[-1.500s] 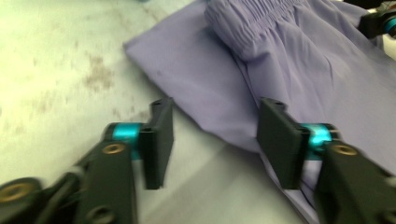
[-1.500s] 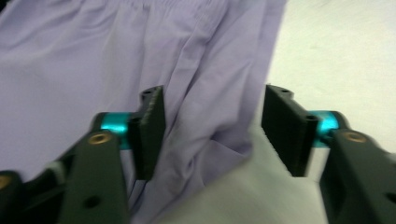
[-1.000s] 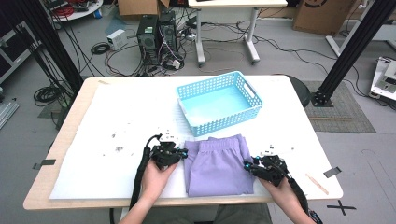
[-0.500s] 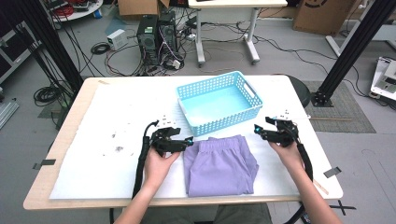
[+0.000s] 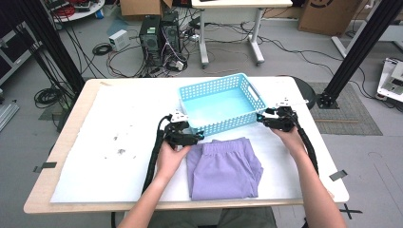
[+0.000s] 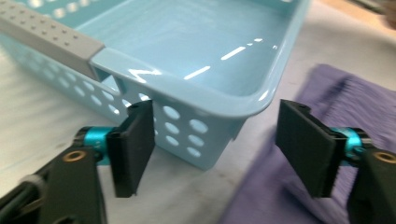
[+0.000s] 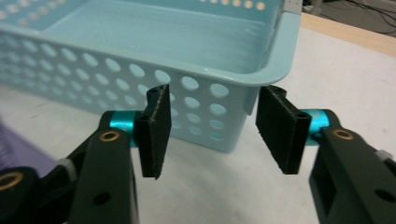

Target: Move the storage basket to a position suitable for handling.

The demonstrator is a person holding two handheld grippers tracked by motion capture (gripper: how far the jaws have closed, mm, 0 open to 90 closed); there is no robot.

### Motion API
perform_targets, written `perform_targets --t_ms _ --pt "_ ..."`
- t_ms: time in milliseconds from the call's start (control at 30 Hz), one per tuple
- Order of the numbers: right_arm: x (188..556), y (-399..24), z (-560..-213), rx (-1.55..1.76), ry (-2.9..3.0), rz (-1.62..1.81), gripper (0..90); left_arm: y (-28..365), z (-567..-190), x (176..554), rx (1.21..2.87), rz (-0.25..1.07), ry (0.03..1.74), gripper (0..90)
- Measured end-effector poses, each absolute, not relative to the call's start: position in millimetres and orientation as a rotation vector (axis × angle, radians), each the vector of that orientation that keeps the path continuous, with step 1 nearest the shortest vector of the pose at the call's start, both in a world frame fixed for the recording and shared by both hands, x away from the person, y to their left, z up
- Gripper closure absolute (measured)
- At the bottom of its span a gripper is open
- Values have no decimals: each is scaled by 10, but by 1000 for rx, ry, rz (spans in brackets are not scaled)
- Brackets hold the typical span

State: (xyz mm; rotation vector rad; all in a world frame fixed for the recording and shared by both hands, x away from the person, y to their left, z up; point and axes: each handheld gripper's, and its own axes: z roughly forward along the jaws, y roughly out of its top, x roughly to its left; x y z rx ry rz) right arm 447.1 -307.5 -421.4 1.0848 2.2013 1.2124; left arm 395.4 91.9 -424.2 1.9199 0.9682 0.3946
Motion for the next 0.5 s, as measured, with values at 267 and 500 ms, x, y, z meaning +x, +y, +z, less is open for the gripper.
perform_targets --t_ms 267,500 --pt "4077 -2955 -4217 931 2307 1247 521 1252 -4258 3995 1929 411 977 332" --pt "4070 -2860 -4279 1007 2233 1212 403 1325 -4307 4023 1930 419 978 317"
